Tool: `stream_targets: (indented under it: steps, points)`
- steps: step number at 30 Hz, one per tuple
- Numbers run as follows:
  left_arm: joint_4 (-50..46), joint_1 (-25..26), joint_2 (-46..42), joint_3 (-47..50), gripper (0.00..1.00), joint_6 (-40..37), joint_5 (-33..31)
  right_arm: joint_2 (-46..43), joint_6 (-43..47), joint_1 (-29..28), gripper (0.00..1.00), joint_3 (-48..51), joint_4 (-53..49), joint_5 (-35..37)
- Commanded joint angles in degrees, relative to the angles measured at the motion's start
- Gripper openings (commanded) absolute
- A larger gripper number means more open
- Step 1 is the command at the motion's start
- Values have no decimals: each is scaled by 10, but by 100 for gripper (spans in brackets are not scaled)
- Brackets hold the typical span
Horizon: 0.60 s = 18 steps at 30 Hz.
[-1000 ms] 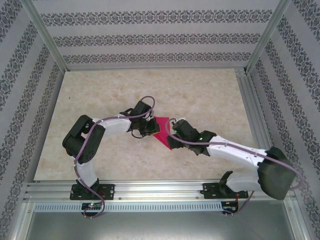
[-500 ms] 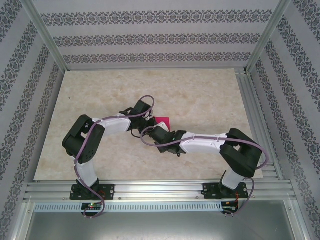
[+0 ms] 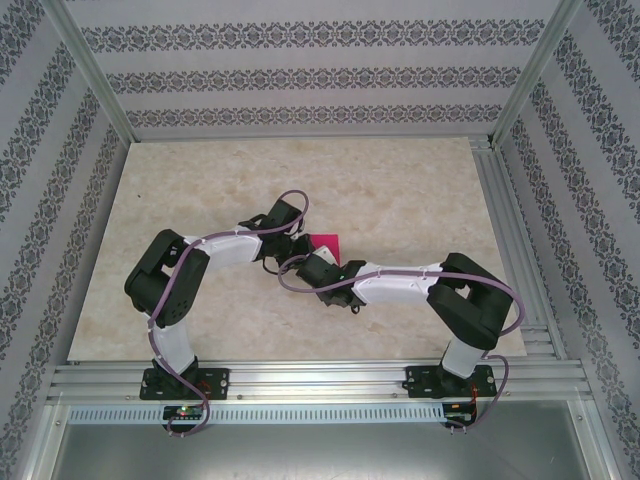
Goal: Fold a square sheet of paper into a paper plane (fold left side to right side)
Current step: Fourth fold the wing at the center of the table.
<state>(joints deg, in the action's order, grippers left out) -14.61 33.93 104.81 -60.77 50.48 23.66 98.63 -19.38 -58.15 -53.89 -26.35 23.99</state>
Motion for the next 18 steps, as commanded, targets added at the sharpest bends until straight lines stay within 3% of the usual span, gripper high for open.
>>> stream_targets:
  steps: [1, 7, 18]
  points:
    - [12, 11, -4, -20, 12, 3, 30, -3, 12, -8, 47, -5, 15, 11]
    - [5, 21, 11, -41, 12, 0, 34, -23, 16, -9, 47, 10, 25, 18]
    - [1, 25, 11, -43, 12, 1, 30, -17, 14, -9, 35, 21, 23, 12]
